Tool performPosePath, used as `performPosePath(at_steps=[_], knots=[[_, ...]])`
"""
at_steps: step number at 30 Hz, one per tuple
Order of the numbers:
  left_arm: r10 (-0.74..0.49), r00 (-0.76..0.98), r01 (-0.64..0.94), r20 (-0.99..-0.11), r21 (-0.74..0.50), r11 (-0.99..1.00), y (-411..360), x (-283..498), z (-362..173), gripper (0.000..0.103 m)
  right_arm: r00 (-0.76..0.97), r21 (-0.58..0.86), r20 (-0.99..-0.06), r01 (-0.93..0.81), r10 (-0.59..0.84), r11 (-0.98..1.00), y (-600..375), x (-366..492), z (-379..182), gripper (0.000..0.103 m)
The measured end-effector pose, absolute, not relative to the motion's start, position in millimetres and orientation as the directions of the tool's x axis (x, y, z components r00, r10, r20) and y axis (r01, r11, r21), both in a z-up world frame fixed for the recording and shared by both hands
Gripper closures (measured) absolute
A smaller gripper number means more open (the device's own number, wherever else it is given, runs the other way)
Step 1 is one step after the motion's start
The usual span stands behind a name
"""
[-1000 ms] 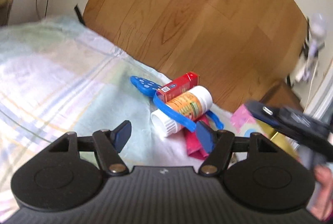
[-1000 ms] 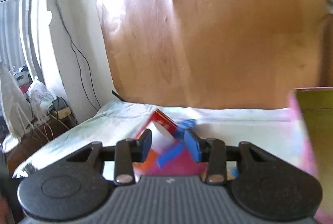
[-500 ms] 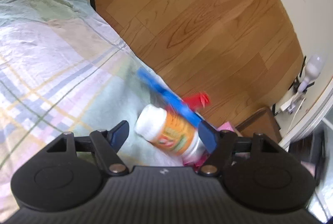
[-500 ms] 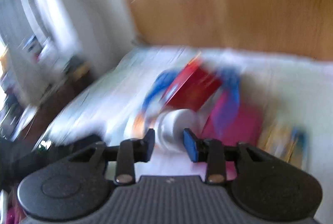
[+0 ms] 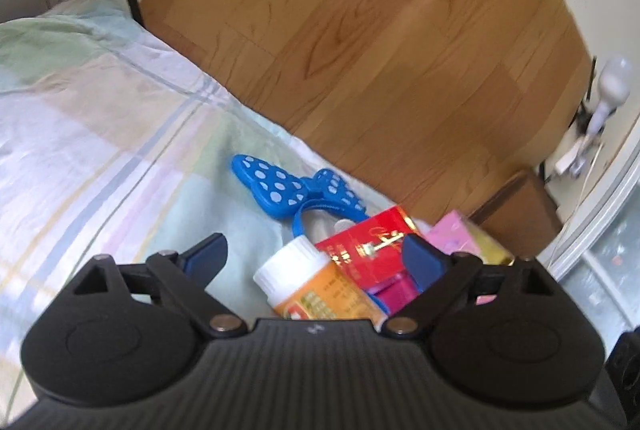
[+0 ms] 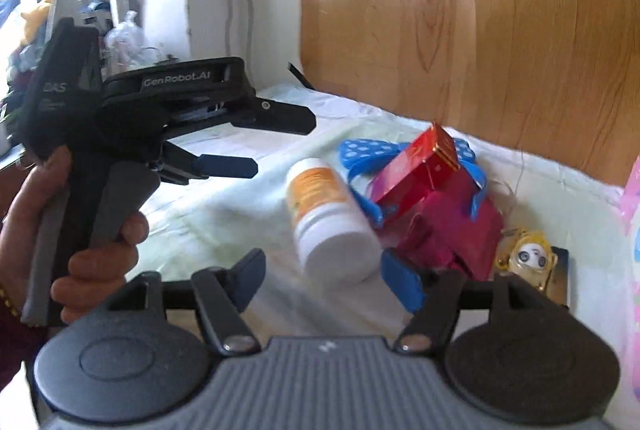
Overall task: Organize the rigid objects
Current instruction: 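Grasp the white pill bottle on the bed with the left gripper, then carry the pill bottle over the pink tin and release it inside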
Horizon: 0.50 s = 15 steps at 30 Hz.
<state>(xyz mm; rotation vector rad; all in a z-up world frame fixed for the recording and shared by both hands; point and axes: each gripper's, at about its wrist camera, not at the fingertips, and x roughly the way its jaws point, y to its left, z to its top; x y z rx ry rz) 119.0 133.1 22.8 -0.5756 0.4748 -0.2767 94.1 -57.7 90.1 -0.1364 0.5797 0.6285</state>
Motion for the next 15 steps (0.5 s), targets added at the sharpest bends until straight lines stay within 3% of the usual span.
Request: performPosePath(at_steps=[3,6,10,15], knots=[[-0.403,0.833,0.121,-0.379,-0.586,0.802,129.5,132.7,15.4,0.010,0.634,0.118,-0.577,-0.559,0.515,0.821,-51.3,119.7,81.8,0.036],[-0.431,0.797,0.123,-0.423,-0.585,0.802,123.0,137.7,4.8,0.036,0.609,0.151,-0.593,-0.557,0.526,0.816,-44.2,130.6,70.8,0.044],[-0.451,0.791,0.132,-0.415,-0.603,0.787,117.9,117.9,5.9,0.038,0.589,0.168,-0.580,-0.589,0.562,0.791,-49.1,119.4,72.6,0.050],[-0.484,0.799,0.172,-0.357,-0.636,0.752,95.0,66.6,14.5,0.042,0.639,0.103,-0.529,-0.605,0.558,0.790,-70.3,57.0,80.5,0.050]])
